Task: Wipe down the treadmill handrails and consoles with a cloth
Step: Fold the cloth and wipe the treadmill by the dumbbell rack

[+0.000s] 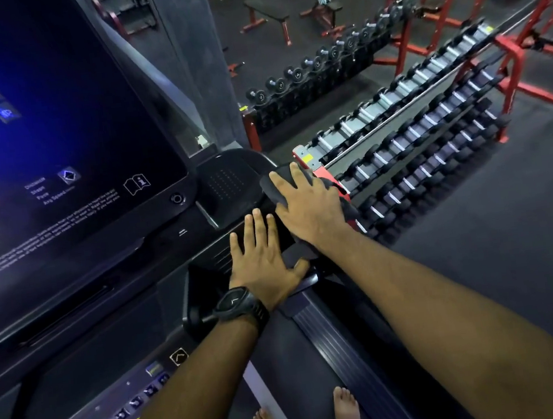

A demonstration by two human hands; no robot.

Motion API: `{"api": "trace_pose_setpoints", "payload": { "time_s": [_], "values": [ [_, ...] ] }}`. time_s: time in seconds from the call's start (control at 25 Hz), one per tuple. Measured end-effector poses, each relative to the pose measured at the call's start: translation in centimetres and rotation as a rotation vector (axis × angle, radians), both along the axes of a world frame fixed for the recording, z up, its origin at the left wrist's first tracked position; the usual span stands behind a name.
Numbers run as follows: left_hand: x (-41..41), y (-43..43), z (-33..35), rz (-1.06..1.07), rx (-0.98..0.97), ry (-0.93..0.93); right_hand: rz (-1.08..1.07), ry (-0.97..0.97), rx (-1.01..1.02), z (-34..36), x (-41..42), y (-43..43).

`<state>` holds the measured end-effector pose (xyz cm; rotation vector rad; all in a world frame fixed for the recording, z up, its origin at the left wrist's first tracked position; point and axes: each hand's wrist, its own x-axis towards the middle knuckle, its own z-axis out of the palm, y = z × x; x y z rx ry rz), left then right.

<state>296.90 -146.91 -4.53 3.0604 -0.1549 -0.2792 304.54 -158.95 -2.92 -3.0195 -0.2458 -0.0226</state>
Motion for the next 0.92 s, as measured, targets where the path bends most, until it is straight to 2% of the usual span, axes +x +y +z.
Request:
{"api": "trace_pose_setpoints", "payload": {
  "time_s": [0.16, 0.32, 0.4, 0.48, 0.64, 0.76, 0.88, 0.92],
  "values": [
    [-0.4, 0.0, 0.6, -0.069, 0.009, 0.04, 0.055, -0.072, -0.035, -1.2, -2.9, -2.3],
    [-0.5, 0.4, 0.7, -0.03, 0.032, 0.004, -0.091, 0.135, 0.153, 0.0, -1.5, -3.3],
    [-0.4, 0.8, 0.8, -0.06, 0.001, 0.043, -0.107, 0.035, 0.095, -0.6, -3.2, -4.1],
    [-0.2, 0.9, 0.6, -0.175, 0.0, 0.077, -0.066, -0.104, 0.015, -1.4, -5.3, -4.4],
    [-0.6, 0.4, 0.0, -0.286, 0.016, 0.037, -0.159, -0.104, 0.006, -1.5, -6.8, -4.2],
    [-0.6, 0.4, 0.0, -0.326, 0.006, 0.025, -0.094, -0.21, -0.104, -2.3, -9.1, -4.1],
    [-0.5, 0.1, 0.2, -0.299, -0.027, 0.047, -0.228, -0.038, 0.035, -0.5, -7.1, -4.4],
    [-0.5, 0.0, 0.2, -0.287, -0.036, 0.058, -0.233, -0.05, 0.017, -0.7, -7.5, -4.6]
  ]
}}
